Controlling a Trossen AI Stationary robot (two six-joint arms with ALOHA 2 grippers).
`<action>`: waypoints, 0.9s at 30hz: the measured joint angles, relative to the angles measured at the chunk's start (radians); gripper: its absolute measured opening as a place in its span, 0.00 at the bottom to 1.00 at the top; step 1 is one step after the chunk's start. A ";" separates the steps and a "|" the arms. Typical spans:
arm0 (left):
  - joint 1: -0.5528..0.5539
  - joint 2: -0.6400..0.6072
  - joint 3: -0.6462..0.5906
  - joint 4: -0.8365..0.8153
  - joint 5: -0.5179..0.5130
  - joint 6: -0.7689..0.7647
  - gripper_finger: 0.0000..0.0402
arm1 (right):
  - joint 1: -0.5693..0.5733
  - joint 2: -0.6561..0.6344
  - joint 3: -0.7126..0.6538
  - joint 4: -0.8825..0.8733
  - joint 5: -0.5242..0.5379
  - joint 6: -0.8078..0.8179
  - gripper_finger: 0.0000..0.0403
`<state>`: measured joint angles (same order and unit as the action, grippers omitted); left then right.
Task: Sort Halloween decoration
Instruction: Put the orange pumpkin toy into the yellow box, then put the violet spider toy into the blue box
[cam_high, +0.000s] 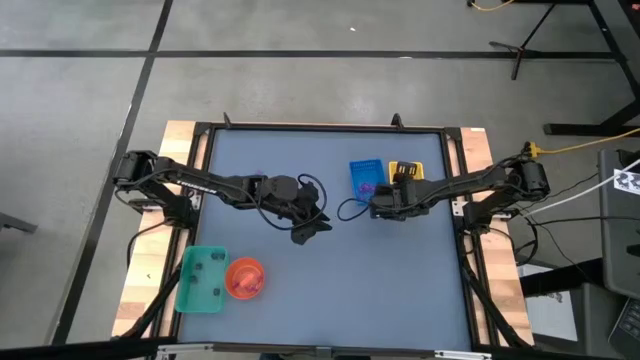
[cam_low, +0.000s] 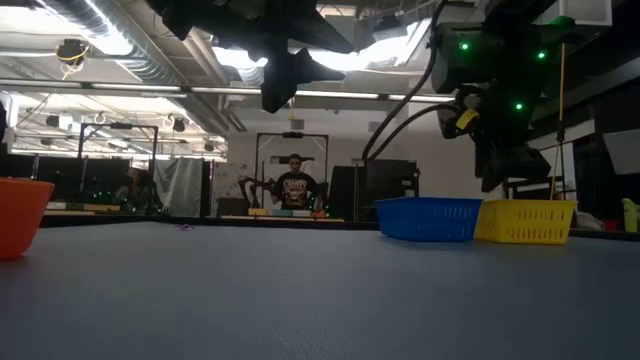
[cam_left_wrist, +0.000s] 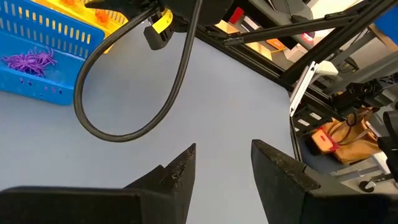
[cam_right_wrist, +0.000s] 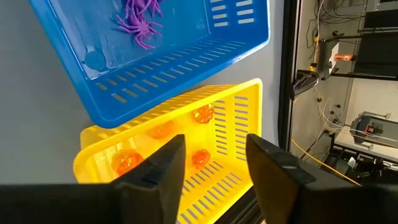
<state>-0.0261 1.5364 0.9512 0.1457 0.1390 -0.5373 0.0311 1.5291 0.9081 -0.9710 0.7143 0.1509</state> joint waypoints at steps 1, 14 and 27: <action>0.000 0.000 0.000 0.000 0.000 0.000 0.35 | 0.000 0.000 0.000 0.000 0.000 0.000 0.42; 0.109 0.000 0.000 -0.006 0.034 0.034 0.35 | 0.000 0.000 0.000 0.001 -0.001 0.001 0.59; 0.399 0.000 0.001 -0.426 -0.026 0.178 0.35 | 0.000 0.000 0.000 0.005 -0.001 0.002 0.59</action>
<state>0.3727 1.5364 0.9524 -0.2807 0.1130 -0.3591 0.0311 1.5291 0.9081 -0.9665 0.7132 0.1524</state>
